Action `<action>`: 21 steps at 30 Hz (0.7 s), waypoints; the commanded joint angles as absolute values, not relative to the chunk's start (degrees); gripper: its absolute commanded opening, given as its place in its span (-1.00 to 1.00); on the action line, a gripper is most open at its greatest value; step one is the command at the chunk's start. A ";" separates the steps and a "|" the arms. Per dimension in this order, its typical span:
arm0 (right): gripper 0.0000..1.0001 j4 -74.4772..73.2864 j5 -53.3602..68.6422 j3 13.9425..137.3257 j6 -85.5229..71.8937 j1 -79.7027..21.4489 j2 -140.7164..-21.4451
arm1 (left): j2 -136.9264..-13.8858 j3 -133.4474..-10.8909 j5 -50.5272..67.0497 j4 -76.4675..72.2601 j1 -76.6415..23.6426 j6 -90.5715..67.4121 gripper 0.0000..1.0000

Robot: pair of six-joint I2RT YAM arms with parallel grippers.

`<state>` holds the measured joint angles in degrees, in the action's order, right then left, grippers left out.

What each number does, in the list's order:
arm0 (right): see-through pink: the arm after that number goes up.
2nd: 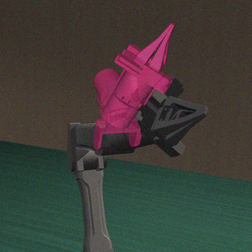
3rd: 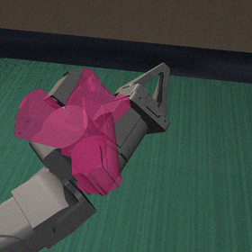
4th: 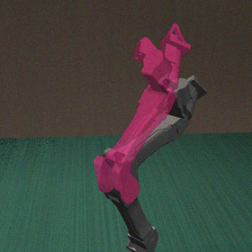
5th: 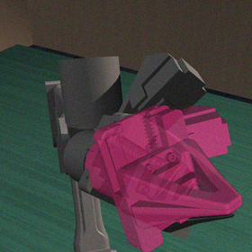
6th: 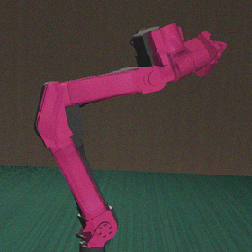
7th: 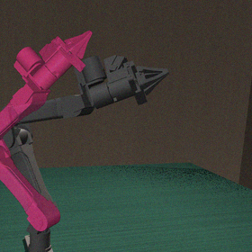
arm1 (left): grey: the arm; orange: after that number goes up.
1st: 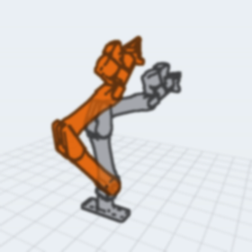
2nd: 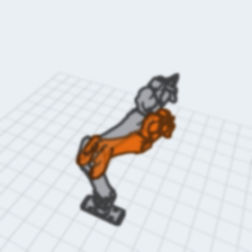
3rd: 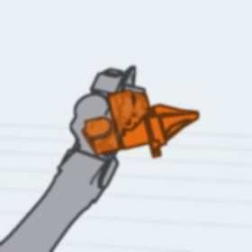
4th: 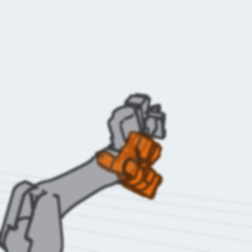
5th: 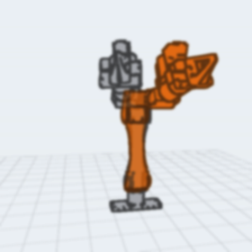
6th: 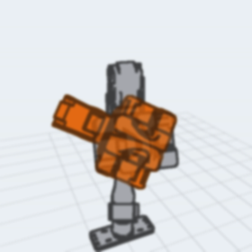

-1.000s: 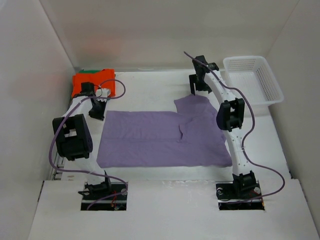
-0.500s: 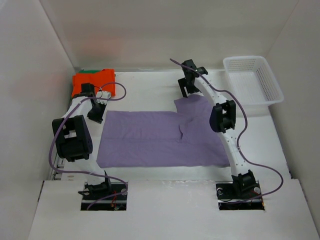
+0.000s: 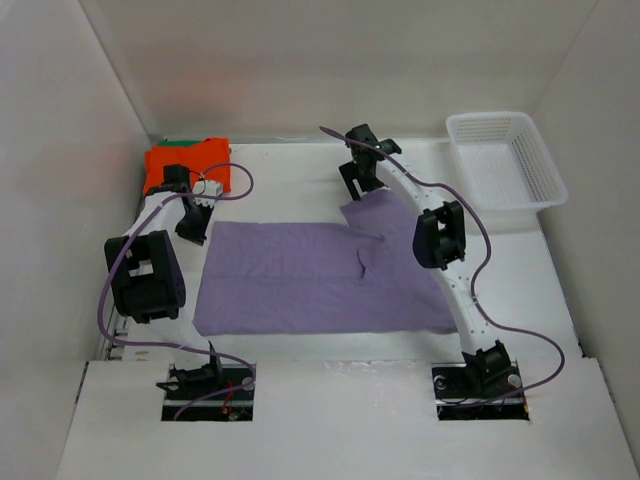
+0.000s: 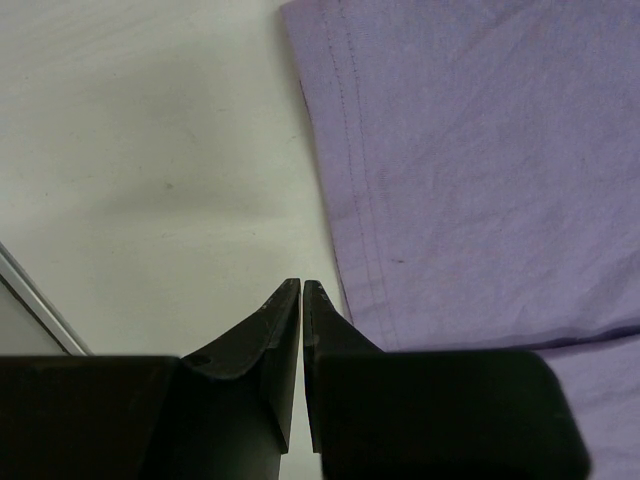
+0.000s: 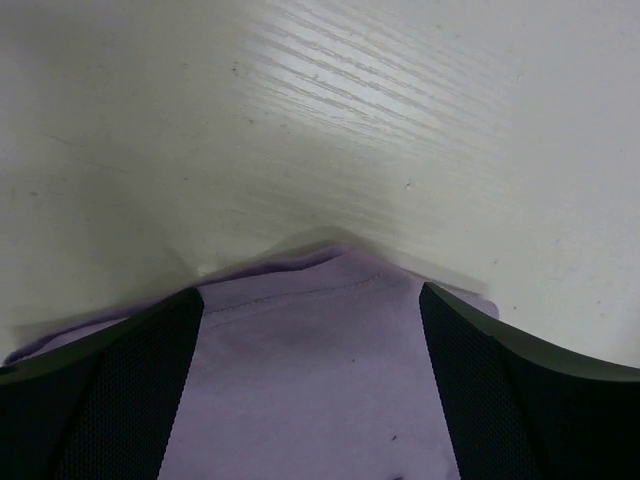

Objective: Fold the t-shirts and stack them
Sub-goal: Grap the side of the flattened tshirt furthest away from the robot with both arms

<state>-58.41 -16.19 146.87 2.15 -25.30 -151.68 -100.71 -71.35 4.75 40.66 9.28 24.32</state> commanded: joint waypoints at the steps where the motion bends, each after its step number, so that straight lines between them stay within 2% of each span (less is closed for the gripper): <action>1: 0.86 -58.97 -12.31 145.37 0.88 -26.06 -151.00 | -100.37 -73.74 5.19 40.34 9.10 24.79 -0.88; 4: 0.70 -60.90 -8.80 145.37 -1.31 -24.92 -150.82 | -100.20 -74.00 5.19 40.43 9.19 24.79 -0.88; 7: 0.45 -63.89 -4.85 144.85 -3.77 -23.51 -150.56 | -99.85 -74.18 5.19 40.69 9.36 24.70 -0.88; 12: 0.21 -66.62 -3.87 142.91 -5.62 -22.98 -149.94 | -98.88 -74.00 5.36 40.96 9.27 24.70 -0.88; 15: -0.04 -67.76 -3.87 142.30 -6.41 -22.89 -149.77 | -98.09 -73.65 5.54 40.96 9.36 24.61 -0.88; 21: -0.40 -67.85 -4.66 139.31 -7.38 -23.16 -148.36 | -95.10 -71.37 5.71 40.52 10.24 25.05 -0.88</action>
